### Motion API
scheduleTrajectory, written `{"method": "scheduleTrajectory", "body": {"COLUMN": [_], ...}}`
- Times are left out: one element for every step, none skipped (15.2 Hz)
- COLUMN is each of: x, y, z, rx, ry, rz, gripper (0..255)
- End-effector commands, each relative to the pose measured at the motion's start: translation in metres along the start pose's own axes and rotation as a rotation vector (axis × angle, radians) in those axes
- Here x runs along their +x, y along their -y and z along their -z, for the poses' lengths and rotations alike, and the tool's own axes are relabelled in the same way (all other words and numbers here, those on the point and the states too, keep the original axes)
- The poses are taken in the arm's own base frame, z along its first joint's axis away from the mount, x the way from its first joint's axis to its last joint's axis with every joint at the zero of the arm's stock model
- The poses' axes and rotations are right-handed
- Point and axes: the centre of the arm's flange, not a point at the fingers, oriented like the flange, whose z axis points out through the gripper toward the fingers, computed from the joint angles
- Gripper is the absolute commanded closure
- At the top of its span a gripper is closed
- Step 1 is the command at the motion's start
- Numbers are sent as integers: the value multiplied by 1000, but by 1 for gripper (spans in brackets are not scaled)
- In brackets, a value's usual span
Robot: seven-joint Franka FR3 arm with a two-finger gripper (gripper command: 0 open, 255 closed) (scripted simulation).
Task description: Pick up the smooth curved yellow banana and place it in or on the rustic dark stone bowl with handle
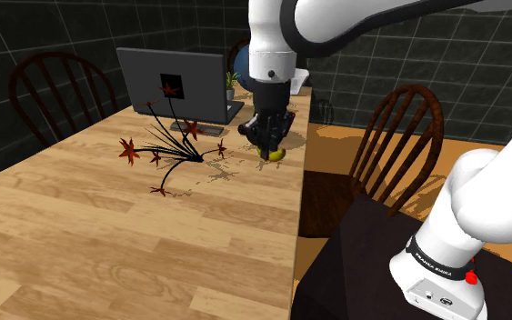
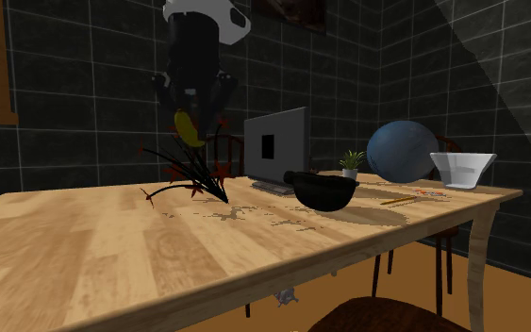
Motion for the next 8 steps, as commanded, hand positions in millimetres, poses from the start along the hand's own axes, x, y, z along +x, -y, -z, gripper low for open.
{"method": "scheduleTrajectory", "body": {"x": [21,32,42,52,63,73,83,93], "y": [-18,-26,-34,-43,-51,-59,-68,-76], "z": [1,2,2,3,3,4,4,5], "rx": [0,0,0,0,0,0,0,0], "ry": [0,0,0,0,0,0,0,0], "rz": [0,0,0,0,0,0,0,0], "gripper": [255,255,255,255,255,255,255,255]}}
